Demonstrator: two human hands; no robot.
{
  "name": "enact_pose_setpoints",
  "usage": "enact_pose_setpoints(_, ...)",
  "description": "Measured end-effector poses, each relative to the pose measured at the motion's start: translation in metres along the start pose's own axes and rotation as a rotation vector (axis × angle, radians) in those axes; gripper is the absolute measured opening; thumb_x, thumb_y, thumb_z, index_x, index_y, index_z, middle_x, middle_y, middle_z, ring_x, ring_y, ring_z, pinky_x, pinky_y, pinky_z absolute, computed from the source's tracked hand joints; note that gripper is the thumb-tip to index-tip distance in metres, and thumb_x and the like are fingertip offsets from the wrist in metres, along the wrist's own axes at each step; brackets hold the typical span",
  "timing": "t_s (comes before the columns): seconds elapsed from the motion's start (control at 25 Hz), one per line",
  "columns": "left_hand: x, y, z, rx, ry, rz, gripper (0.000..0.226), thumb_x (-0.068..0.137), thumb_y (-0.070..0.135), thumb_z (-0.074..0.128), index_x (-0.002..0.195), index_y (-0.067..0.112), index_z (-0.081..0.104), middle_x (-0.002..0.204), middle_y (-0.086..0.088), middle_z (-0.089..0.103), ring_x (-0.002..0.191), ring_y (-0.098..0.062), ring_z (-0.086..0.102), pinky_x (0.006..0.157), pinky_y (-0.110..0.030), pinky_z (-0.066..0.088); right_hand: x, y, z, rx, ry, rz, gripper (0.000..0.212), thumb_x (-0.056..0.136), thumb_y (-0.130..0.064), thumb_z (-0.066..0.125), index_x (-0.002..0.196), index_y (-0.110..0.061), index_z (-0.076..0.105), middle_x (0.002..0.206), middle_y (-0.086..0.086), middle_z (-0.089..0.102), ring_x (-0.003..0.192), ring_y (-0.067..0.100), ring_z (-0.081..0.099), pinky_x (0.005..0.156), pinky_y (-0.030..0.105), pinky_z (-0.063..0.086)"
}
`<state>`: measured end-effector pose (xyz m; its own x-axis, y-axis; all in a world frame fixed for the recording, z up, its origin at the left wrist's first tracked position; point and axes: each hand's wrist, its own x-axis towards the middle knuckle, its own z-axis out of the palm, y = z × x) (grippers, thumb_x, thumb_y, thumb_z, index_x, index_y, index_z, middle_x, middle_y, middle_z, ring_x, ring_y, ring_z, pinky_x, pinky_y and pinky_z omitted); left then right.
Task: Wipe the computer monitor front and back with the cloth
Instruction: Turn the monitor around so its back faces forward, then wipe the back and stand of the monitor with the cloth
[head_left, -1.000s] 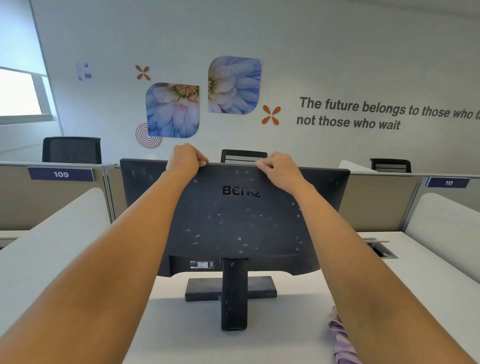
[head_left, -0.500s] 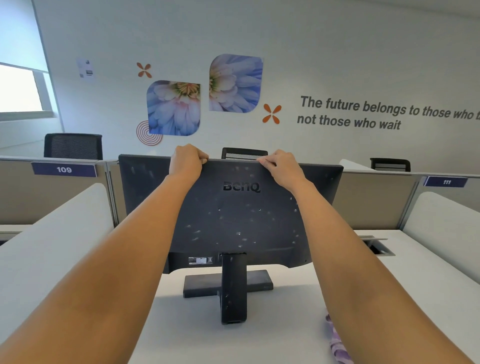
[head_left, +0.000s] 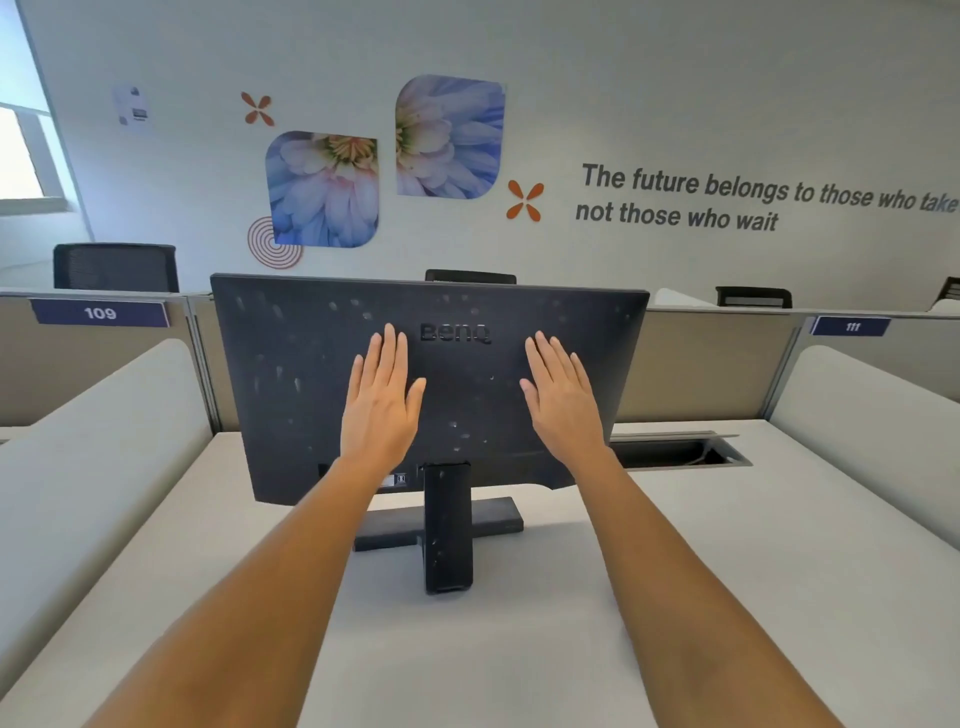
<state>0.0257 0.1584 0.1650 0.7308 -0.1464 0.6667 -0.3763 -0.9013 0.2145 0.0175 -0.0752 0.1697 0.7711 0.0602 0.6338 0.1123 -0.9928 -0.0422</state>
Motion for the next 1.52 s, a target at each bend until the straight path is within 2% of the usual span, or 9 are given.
enact_pose_setpoints(0.16,-0.055,0.008,0.034,0.024,-0.124,-0.082,0.061,0.099,0.041,0.024,0.150,0.013,0.006,0.158,-0.006,-0.001,0.146,-0.023,-0.003,0.115,-0.034,-0.005,-0.052,0.019,0.023,-0.009,-0.100,0.079,0.054,0.101,-0.040,0.027,0.149,-0.015,0.027,0.156,0.005,0.025,0.145,0.026,0.019,0.115,0.033,0.002)
enact_pose_setpoints(0.4,-0.133,0.018,0.068,0.026,-0.373,-0.163,0.061,0.098,0.043,0.022,0.150,0.015,0.006,0.158,-0.007,-0.002,0.146,-0.024,-0.002,0.118,-0.038,0.002,-0.163,0.063,0.054,-0.084,-0.405,0.334,0.073,0.096,-0.053,-0.004,0.147,-0.016,0.034,0.153,0.010,0.033,0.141,0.031,0.030,0.113,0.051,0.022)
enact_pose_setpoints(0.52,-0.156,0.018,0.079,0.048,-0.451,-0.177,0.062,0.098,0.044,0.020,0.150,0.014,0.005,0.158,-0.008,-0.001,0.146,-0.025,-0.002,0.118,-0.040,0.002,-0.201,0.081,0.056,-0.181,-0.607,0.472,0.067,0.098,-0.055,0.025,0.153,-0.021,0.008,0.160,0.009,0.008,0.146,0.033,0.010,0.115,0.053,0.016)
enact_pose_setpoints(0.68,-0.168,0.020,0.090,0.057,-0.513,-0.192,0.063,0.098,0.046,0.019,0.150,0.016,-0.001,0.158,-0.007,-0.007,0.146,-0.025,-0.007,0.117,-0.038,-0.002,-0.229,0.093,0.052,-0.108,-0.617,0.685,0.099,0.086,-0.059,0.053,0.151,-0.024,-0.013,0.160,0.005,-0.003,0.145,0.035,0.008,0.111,0.056,0.020)
enact_pose_setpoints(0.84,-0.172,0.021,0.097,0.051,-0.545,-0.211,0.064,0.098,0.047,0.020,0.150,0.016,-0.002,0.158,-0.007,-0.009,0.145,-0.025,-0.008,0.116,-0.038,-0.003,-0.238,0.100,0.060,0.014,-0.670,0.755,0.108,0.071,-0.055,0.067,0.151,-0.025,0.000,0.147,0.003,0.026,0.127,0.029,0.038,0.100,0.046,0.037)
enact_pose_setpoints(1.0,-0.167,0.021,0.099,0.077,-0.538,-0.210,0.064,0.098,0.048,0.018,0.150,0.017,-0.004,0.158,-0.006,-0.010,0.145,-0.025,-0.009,0.115,-0.037,-0.006,-0.232,0.099,0.062,-0.031,-0.672,0.742,0.076,0.077,-0.038,0.063,0.141,-0.031,0.022,0.120,0.003,0.042,0.105,0.025,0.052,0.080,0.034,0.040)
enact_pose_setpoints(1.12,-0.163,0.018,0.098,0.062,-0.517,-0.209,0.064,0.098,0.047,0.020,0.150,0.017,-0.002,0.158,-0.007,-0.009,0.145,-0.025,-0.009,0.115,-0.036,-0.007,-0.210,0.095,0.057,0.135,-0.561,0.812,0.053,0.082,-0.034,0.054,0.131,-0.028,0.033,0.112,0.007,0.049,0.099,0.029,0.057,0.084,0.037,0.047)
enact_pose_setpoints(1.24,-0.160,0.013,0.096,0.054,-0.501,-0.224,0.064,0.098,0.048,0.019,0.150,0.017,-0.002,0.158,-0.006,-0.009,0.145,-0.024,-0.009,0.116,-0.037,-0.006,-0.175,0.075,0.053,0.379,-0.329,0.925,0.060,0.083,-0.037,0.064,0.134,-0.025,0.035,0.118,0.007,0.055,0.103,0.032,0.058,0.090,0.043,0.049)
enact_pose_setpoints(1.52,-0.136,-0.006,0.076,-0.064,-0.293,-0.217,0.084,0.084,0.064,-0.009,0.148,0.017,0.021,0.157,-0.004,0.013,0.146,-0.023,0.007,0.116,-0.034,-0.001,-0.099,-0.003,0.025,0.815,0.227,0.695,0.050,0.085,-0.015,0.068,0.131,-0.014,0.049,0.118,0.006,0.050,0.096,0.018,0.056,0.073,0.025,0.055)
